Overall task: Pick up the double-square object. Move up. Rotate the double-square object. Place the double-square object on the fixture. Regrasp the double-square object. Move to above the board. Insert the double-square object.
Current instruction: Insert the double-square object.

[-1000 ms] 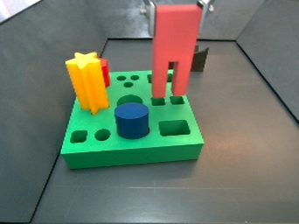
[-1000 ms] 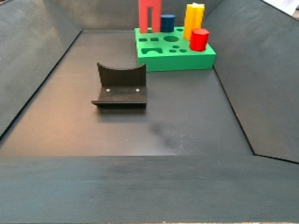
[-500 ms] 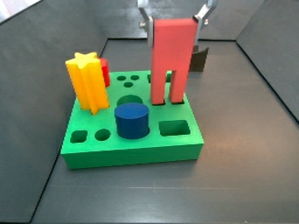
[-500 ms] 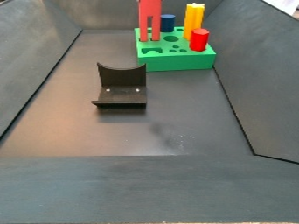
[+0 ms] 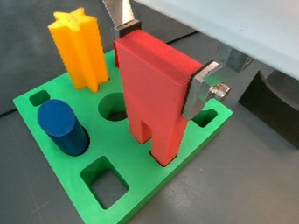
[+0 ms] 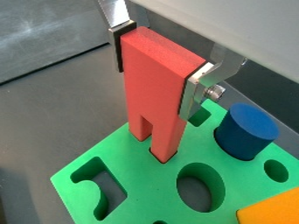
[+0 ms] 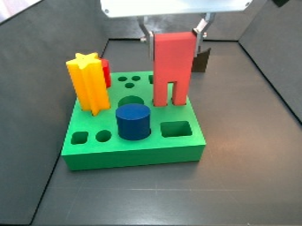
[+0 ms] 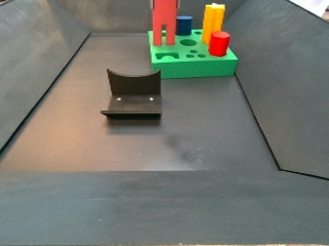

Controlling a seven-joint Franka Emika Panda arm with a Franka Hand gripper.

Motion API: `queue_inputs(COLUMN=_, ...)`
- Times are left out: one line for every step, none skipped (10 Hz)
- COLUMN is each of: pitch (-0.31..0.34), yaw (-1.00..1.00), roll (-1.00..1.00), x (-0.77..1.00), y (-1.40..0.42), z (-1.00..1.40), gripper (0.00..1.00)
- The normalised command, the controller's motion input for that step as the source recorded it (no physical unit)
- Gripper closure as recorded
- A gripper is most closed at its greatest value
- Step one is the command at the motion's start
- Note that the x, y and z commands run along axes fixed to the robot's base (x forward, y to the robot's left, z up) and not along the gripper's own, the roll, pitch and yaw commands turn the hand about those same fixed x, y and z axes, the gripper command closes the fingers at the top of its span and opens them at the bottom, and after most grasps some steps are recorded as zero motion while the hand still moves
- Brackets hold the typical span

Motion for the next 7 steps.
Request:
queue_inputs(pitch=-0.106, yaw=0.00, roll=-0.01, x=0.00, y=0.00, z=-0.35, gripper=1.00)
queue_inputs(pitch=-0.091, yaw=0.00, roll=0.00, x=0.00, y=0.00, z=-0.41, gripper=1.00)
queue_inputs(pitch=-0.069, yaw=0.00, roll=0.00, x=0.00, y=0.00, z=-0.39, gripper=1.00)
queue_inputs(pitch=-0.009, yaw=0.00, roll=0.00, x=0.06, y=0.00, z=-0.35, gripper=1.00)
queue_inputs(pitch=0.000, yaw=-0.04, roll=-0.02, x=0.15, y=0.00, z=-0.22, gripper=1.00)
queue_inputs(pitch=-0.010, yaw=-0.16, roll=-0.16, x=0.03, y=0.11, z=-0.11, gripper=1.00)
queue_inputs(pitch=0.000, yaw=0.00, roll=0.00, x=0.00, y=0.00, z=0.00, gripper=1.00)
